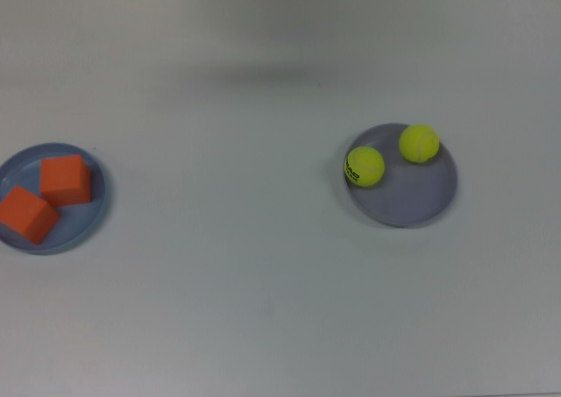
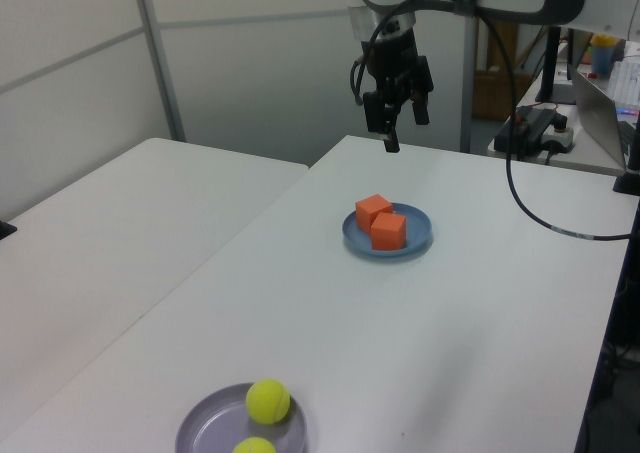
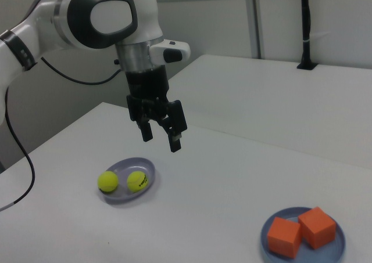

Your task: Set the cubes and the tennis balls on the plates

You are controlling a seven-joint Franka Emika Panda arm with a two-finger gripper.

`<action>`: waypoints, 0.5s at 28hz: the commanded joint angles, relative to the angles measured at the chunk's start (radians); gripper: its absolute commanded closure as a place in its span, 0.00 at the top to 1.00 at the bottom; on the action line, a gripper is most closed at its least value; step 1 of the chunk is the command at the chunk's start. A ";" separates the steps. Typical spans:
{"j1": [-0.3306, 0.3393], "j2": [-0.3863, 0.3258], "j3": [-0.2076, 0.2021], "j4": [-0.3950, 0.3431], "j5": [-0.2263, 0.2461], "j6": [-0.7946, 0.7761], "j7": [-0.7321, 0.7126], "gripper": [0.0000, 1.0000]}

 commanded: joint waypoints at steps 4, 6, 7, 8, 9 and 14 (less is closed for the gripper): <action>-0.006 -0.035 -0.005 -0.037 0.028 -0.008 0.019 1.00; -0.006 -0.037 -0.005 -0.037 0.028 -0.007 0.019 1.00; -0.006 -0.037 -0.005 -0.037 0.028 -0.007 0.019 1.00; -0.006 -0.037 -0.005 -0.037 0.028 -0.005 0.019 1.00; -0.006 -0.035 -0.005 -0.037 0.028 -0.004 0.019 1.00; -0.006 -0.034 -0.005 -0.037 0.028 -0.003 0.017 1.00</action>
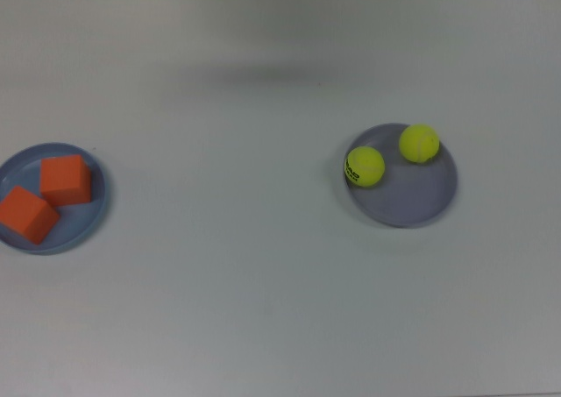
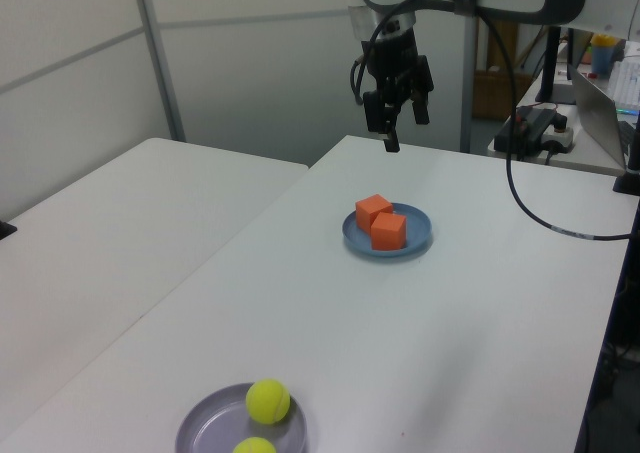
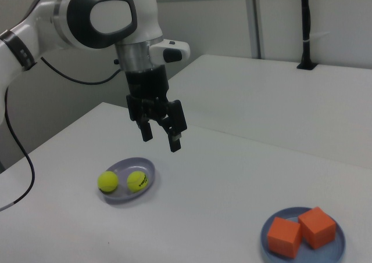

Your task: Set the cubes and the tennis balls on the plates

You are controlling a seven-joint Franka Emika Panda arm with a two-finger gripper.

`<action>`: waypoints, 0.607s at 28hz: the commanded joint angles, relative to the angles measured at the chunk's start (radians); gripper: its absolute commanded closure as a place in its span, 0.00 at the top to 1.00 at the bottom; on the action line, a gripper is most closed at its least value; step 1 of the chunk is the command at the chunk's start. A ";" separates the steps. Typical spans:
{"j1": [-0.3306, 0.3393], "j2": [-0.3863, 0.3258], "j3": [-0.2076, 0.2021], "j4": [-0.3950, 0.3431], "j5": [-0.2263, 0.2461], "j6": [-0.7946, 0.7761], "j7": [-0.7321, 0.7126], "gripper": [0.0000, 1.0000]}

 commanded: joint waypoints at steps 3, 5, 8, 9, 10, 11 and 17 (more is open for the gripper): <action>-0.006 -0.033 -0.003 -0.037 0.028 -0.003 0.017 1.00; -0.006 -0.034 -0.003 -0.037 0.028 -0.003 0.017 1.00; -0.004 -0.034 0.000 -0.037 0.028 -0.002 0.017 1.00; -0.004 -0.034 0.001 -0.037 0.028 0.000 0.017 1.00; -0.004 -0.034 0.001 -0.037 0.028 0.000 0.017 1.00; -0.003 -0.034 0.001 -0.037 0.028 0.000 0.017 1.00; -0.003 -0.033 0.003 -0.037 0.028 0.000 0.019 1.00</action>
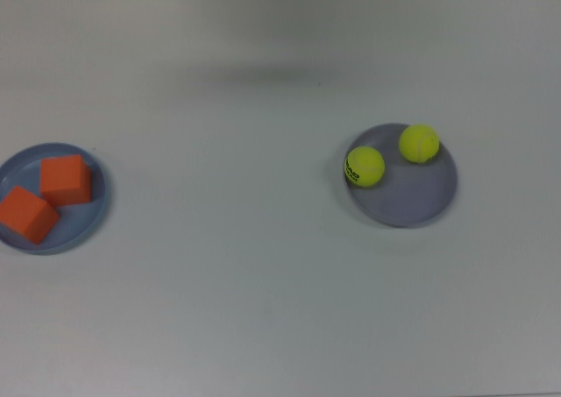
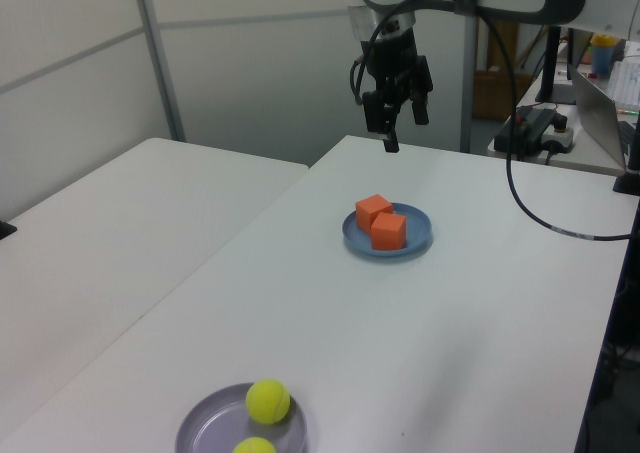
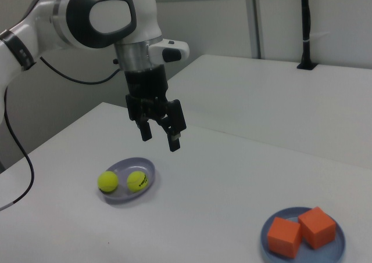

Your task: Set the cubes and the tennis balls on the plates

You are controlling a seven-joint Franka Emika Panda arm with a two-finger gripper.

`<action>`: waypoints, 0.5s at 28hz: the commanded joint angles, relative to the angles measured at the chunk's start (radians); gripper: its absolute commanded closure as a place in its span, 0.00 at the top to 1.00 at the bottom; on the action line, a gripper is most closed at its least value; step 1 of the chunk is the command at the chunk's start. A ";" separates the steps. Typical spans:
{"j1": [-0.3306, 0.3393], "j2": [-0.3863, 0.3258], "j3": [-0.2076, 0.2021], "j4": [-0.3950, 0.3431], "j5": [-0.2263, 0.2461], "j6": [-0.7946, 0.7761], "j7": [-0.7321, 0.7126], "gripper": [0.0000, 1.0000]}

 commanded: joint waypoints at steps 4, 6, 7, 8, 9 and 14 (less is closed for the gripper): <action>-0.003 -0.030 0.000 -0.037 0.026 0.001 0.019 1.00; -0.005 -0.029 0.000 -0.039 0.026 0.001 0.017 1.00; -0.005 -0.029 0.000 -0.039 0.026 0.001 0.017 1.00; -0.003 -0.029 0.000 -0.037 0.026 0.001 0.017 1.00; -0.003 -0.029 0.000 -0.039 0.026 0.001 0.017 1.00; -0.003 -0.029 0.000 -0.039 0.026 0.001 0.017 1.00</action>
